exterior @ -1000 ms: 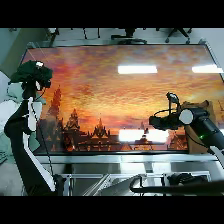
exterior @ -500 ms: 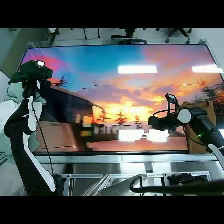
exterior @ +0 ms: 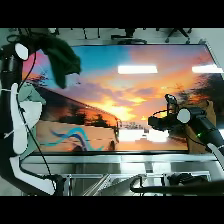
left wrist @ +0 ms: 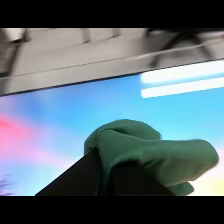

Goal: Fold the shirts.

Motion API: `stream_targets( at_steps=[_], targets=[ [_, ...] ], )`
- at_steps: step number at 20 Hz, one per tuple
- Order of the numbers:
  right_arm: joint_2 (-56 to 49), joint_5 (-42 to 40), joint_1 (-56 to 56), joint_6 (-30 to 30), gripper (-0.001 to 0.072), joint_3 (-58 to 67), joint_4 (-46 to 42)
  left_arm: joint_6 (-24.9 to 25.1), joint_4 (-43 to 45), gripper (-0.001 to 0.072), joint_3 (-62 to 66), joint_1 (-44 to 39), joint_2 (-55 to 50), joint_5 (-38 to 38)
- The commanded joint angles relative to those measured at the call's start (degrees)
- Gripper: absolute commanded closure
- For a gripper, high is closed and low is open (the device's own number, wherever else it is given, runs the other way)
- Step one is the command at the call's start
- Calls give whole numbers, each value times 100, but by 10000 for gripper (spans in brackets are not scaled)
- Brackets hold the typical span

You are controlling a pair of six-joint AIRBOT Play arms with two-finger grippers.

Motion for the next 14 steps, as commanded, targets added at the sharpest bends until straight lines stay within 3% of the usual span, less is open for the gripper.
stream_targets(
  at_steps=[1, 6, 12, 13, 14],
  targets=[
    [4, 236, 0, -643, 691, 0, 229, -59, -787, 692, -22, -723, 1012, -2170],
    [109, 433, 0, -1467, 691, 0, 586, -1043, -787, 692, -1309, -1434, 1788, -3550],
    [219, 533, -2, -1543, 683, 2, 581, -1261, -787, 684, -3115, -1967, 1867, -3268],
    [219, 531, -2, -1543, 682, 15, 584, -1274, -782, 428, -3167, -1950, 1869, -3316],
    [219, 540, -4, -1563, 682, 52, 570, -1410, -776, 101, -3099, -1862, 1869, -3539]
  ],
)
